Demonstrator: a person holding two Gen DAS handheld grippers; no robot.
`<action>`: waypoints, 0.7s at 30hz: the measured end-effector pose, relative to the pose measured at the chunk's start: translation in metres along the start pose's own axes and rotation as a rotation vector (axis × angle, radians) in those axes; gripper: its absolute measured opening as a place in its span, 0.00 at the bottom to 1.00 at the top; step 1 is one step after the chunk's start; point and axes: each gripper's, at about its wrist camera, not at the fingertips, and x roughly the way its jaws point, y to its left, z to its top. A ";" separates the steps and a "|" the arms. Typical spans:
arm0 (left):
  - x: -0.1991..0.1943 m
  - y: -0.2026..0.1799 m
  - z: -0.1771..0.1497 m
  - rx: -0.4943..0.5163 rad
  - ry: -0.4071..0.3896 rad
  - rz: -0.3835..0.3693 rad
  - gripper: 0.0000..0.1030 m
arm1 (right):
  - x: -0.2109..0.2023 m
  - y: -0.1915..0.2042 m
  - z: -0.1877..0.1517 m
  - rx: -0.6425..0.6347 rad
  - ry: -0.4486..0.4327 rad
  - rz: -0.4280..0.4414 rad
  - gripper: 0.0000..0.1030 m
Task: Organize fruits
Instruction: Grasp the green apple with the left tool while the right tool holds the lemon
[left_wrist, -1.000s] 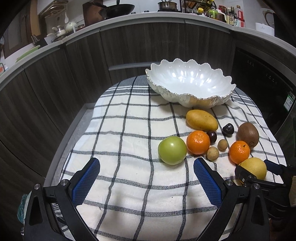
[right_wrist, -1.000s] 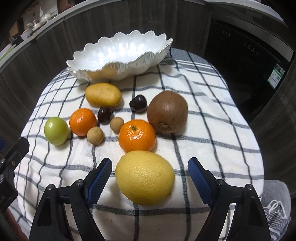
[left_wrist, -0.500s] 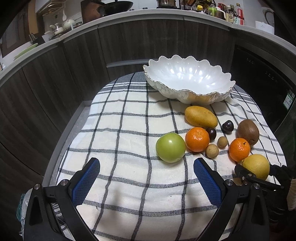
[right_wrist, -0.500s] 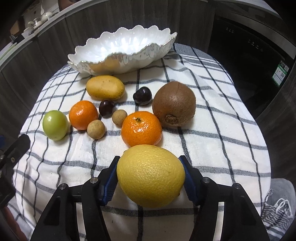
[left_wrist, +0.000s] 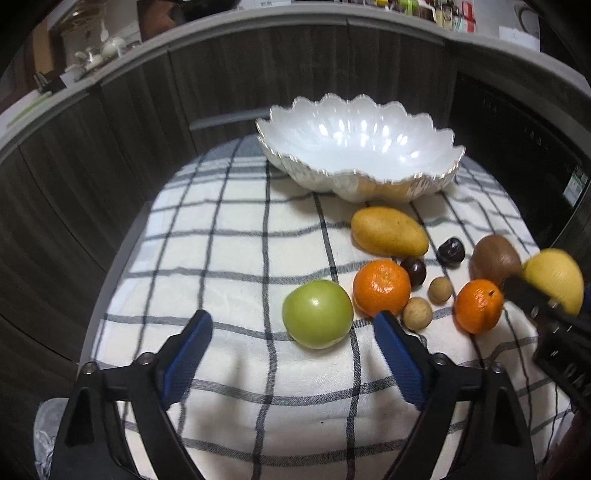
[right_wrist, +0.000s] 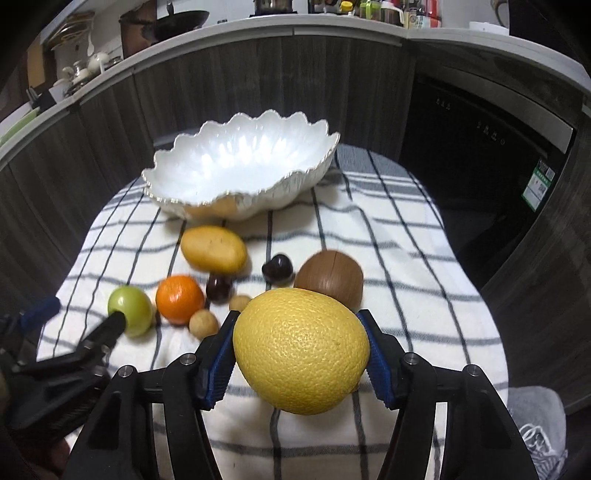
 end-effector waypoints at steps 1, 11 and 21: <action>0.005 0.001 0.000 -0.006 0.017 -0.009 0.77 | 0.001 0.001 0.002 0.003 -0.001 0.001 0.60; 0.027 0.000 0.004 -0.031 0.052 -0.044 0.70 | 0.009 0.008 0.011 0.009 -0.004 0.014 0.60; 0.040 -0.007 0.006 -0.001 0.076 -0.062 0.51 | 0.014 0.003 0.010 0.023 0.022 0.000 0.60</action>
